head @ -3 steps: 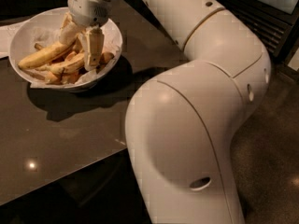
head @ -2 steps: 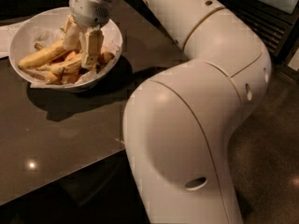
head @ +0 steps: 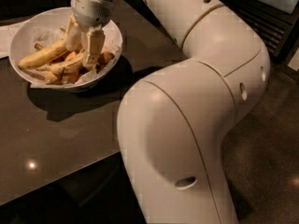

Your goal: Pick banana from white bowl

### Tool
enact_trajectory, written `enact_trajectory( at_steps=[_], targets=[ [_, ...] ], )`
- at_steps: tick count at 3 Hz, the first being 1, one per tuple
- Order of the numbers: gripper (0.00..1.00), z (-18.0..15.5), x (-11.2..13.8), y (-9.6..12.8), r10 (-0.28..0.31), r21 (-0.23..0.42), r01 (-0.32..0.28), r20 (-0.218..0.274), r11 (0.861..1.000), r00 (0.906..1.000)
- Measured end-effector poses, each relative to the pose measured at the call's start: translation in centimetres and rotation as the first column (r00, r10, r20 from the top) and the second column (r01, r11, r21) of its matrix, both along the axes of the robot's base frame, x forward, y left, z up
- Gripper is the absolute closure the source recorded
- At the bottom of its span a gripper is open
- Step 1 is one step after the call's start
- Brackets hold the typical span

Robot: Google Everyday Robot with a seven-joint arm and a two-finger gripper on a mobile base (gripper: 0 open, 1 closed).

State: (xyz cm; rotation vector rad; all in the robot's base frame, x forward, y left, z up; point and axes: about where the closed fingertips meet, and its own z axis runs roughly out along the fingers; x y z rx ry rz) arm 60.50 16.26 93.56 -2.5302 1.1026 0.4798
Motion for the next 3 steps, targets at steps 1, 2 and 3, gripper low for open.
enact_trajectory(
  at_steps=[1, 2, 3],
  targets=[
    [0.44, -0.6, 0.2, 0.0, 0.006, -0.007, -0.006, -0.006, 1.0, 1.0],
    [0.46, -1.7, 0.3, -0.3, 0.007, -0.018, -0.008, -0.028, 1.0, 0.9996],
    [0.5, -2.6, 0.5, -0.6, 0.009, -0.03, -0.01, -0.042, 0.999, 0.9991]
  ],
)
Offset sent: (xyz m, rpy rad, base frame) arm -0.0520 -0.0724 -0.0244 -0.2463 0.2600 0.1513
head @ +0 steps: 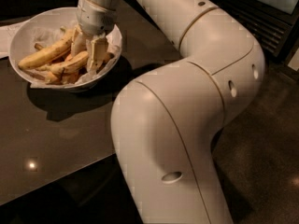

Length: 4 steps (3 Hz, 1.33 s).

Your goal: Pick banana from white bowl

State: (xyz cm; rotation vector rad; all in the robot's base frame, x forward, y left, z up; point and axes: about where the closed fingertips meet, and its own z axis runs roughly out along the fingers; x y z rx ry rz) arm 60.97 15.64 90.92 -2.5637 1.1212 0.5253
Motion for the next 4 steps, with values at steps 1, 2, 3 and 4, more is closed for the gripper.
enact_trajectory(
  at_steps=[1, 2, 3, 4],
  targets=[
    [0.68, -0.3, 0.1, -0.3, 0.005, -0.015, -0.005, 0.005, 1.0, 1.0],
    [0.91, -0.2, 0.2, -0.8, 0.005, -0.028, -0.004, 0.017, 1.0, 0.9998],
    [1.0, -0.2, 0.2, -0.9, 0.005, -0.029, -0.004, 0.017, 1.0, 0.9998],
    [1.0, 0.8, 1.1, 0.2, -0.017, 0.0, 0.017, 0.076, 1.0, 0.997]
  ],
)
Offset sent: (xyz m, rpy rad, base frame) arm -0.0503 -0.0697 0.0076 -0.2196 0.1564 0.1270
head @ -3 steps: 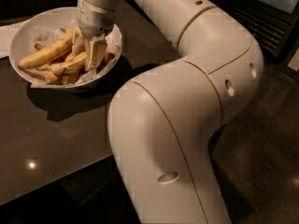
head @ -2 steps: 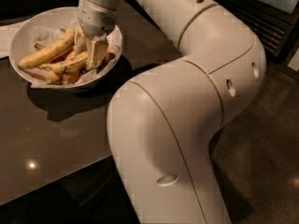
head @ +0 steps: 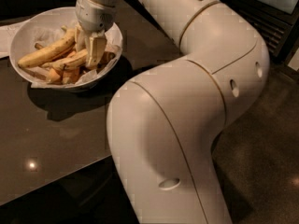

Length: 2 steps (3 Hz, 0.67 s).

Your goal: Pick banana from white bowl

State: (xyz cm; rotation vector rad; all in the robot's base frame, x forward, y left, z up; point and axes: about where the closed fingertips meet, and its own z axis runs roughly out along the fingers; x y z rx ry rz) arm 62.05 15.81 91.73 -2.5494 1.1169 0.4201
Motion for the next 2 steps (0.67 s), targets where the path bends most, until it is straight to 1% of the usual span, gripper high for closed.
enact_trajectory(
  at_steps=[1, 2],
  targets=[
    [1.0, 3.0, -0.3, 0.5, -0.012, 0.013, 0.011, 0.086, 1.0, 0.9962],
    [1.0, 5.7, -1.3, 1.3, -0.003, 0.009, 0.002, 0.143, 1.0, 0.9897]
  ],
)
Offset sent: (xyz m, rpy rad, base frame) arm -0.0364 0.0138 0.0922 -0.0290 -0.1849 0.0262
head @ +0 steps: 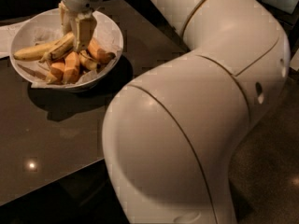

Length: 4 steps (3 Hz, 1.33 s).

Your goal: Pick banana from white bowl

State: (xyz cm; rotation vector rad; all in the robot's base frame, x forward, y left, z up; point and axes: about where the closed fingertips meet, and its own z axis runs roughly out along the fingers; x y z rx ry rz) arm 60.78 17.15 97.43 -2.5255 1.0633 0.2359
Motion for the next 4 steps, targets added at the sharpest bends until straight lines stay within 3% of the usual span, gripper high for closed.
enact_trajectory(
  at_steps=[1, 2, 4],
  targets=[
    [1.0, 1.9, -1.0, 0.5, 0.03, 0.053, -0.033, 0.05, 0.998, 0.9983],
    [1.0, 2.1, -1.0, 0.6, 0.032, 0.057, -0.035, 0.055, 0.998, 0.998],
    [1.0, 2.1, -3.4, 3.5, 0.088, 0.059, -0.087, -0.007, 0.994, 0.9961]
  ],
)
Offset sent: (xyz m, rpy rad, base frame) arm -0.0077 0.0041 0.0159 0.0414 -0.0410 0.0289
